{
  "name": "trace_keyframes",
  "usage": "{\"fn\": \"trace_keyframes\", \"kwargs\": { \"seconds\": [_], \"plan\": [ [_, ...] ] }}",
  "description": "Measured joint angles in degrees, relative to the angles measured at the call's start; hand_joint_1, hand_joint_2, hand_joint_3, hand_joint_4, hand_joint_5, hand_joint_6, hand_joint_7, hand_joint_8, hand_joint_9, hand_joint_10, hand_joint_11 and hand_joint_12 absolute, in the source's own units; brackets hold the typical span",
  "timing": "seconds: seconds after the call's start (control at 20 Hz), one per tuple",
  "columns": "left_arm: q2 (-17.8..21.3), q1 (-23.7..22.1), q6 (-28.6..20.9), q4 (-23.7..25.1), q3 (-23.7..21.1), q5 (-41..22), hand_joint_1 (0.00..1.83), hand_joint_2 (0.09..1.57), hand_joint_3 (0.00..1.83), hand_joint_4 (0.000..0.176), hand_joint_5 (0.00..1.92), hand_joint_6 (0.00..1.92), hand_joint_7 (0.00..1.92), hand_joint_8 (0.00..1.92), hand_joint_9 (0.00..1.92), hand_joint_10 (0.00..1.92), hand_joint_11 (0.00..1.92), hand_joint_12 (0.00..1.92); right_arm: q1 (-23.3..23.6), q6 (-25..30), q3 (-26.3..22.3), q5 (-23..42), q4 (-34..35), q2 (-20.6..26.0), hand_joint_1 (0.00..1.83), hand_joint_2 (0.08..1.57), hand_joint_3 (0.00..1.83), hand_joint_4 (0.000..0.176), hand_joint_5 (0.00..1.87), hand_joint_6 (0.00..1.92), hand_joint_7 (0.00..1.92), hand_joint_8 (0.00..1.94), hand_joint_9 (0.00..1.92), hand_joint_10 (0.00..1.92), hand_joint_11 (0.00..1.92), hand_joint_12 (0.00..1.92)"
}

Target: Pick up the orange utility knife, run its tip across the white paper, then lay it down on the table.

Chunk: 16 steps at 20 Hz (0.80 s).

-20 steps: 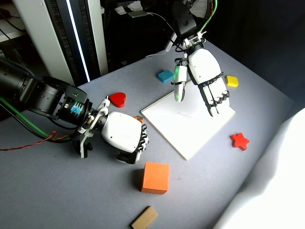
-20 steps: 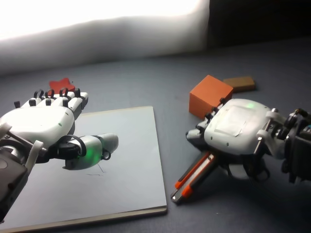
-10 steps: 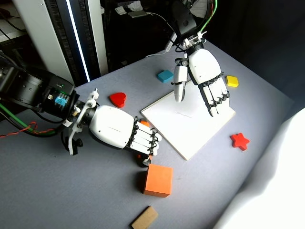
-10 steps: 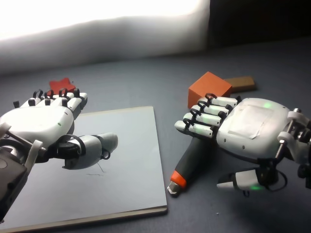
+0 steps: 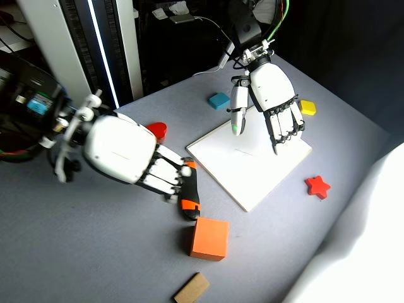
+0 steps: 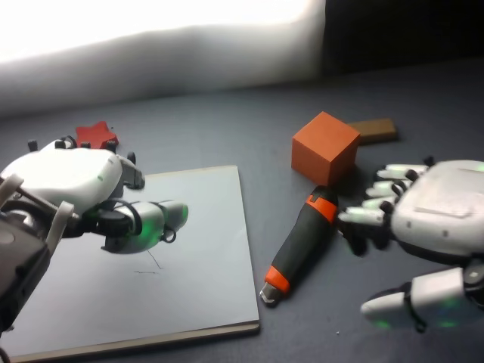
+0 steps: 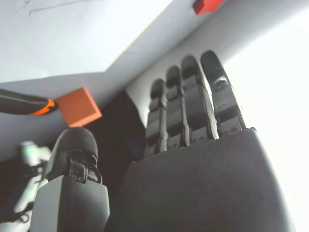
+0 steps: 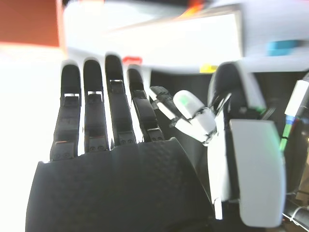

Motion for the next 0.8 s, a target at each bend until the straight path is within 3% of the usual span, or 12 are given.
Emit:
{"fn": "trace_keyframes", "kwargs": {
  "seconds": [0.1, 0.15, 0.2, 0.3, 0.4, 0.55, 0.65, 0.8],
  "plan": [
    [0.9, -2.4, 2.2, -0.7, 0.0, 3.3, 0.3, 1.29, 0.01, 0.0, 1.04, 0.28, 0.9, 1.13, 0.83, 1.5, 0.63, 1.8, -1.0, 0.7, -1.7, 0.9, 0.0, 2.8, 0.17, 1.3, 0.04, 0.0, 0.65, 1.59, 0.8, 1.66, 0.71, 1.89, 0.6, 1.92],
    [1.1, -4.4, 4.4, -1.6, 0.0, 4.4, 0.31, 1.32, 0.0, 0.0, 1.0, 0.53, 0.9, 1.28, 0.84, 1.64, 0.66, 1.89, -2.1, 1.0, -2.3, 1.0, 0.0, 4.3, 0.18, 1.33, 0.06, 0.0, 0.73, 1.63, 0.9, 1.7, 0.82, 1.91, 0.71, 1.92],
    [1.1, -5.2, 4.8, -0.9, 0.0, 4.8, 0.3, 1.35, 0.01, 0.0, 0.89, 0.93, 0.9, 1.42, 0.86, 1.74, 0.72, 1.91, -2.6, 1.5, -2.5, 0.6, 0.0, 5.3, 0.2, 1.38, 0.07, 0.0, 0.86, 1.74, 1.02, 1.76, 0.97, 1.92, 0.85, 1.92],
    [1.1, -5.6, 5.0, -1.2, -0.7, 5.0, 0.27, 1.39, 0.01, 0.0, 0.85, 1.34, 0.97, 1.56, 0.95, 1.84, 0.88, 1.92, -2.7, 3.2, -2.9, -0.3, 0.0, 7.4, 0.16, 1.46, 0.1, 0.0, 0.95, 1.78, 1.13, 1.77, 1.09, 1.92, 1.0, 1.92],
    [1.1, -5.9, 5.1, -1.9, -1.9, 4.7, 0.27, 1.42, 0.01, 0.0, 0.87, 1.61, 1.02, 1.69, 1.02, 1.89, 0.98, 1.92, -1.4, 3.5, -3.0, -1.8, 0.0, 8.7, 0.18, 1.47, 0.11, 0.0, 0.99, 1.81, 1.16, 1.78, 1.14, 1.92, 1.05, 1.92],
    [1.0, -7.6, 6.5, -2.1, -2.0, 4.1, 0.3, 1.43, 0.0, 0.0, 0.86, 1.69, 1.03, 1.75, 1.07, 1.92, 1.05, 1.92, -0.1, 6.1, -3.0, -1.8, -0.1, 9.0, 0.21, 1.47, 0.1, 0.0, 1.04, 1.73, 1.18, 1.71, 1.15, 1.92, 1.02, 1.92],
    [1.0, -7.6, 7.1, -2.8, -2.1, 4.1, 0.3, 1.43, 0.0, 0.0, 0.87, 1.64, 1.03, 1.73, 1.06, 1.91, 1.03, 1.92, 0.1, 16.3, -3.6, -1.9, 0.1, 10.8, 0.24, 1.45, 0.09, 0.0, 1.01, 1.69, 1.2, 1.69, 1.16, 1.92, 1.02, 1.92],
    [1.0, -7.6, 7.1, -3.1, -2.6, 4.6, 0.27, 1.44, 0.0, 0.0, 0.89, 1.69, 1.05, 1.76, 1.08, 1.92, 1.03, 1.92, 0.9, 18.2, -4.3, -0.6, 1.3, 12.8, 0.25, 1.45, 0.09, 0.0, 1.08, 1.75, 1.24, 1.73, 1.2, 1.92, 1.07, 1.92]
  ]
}}
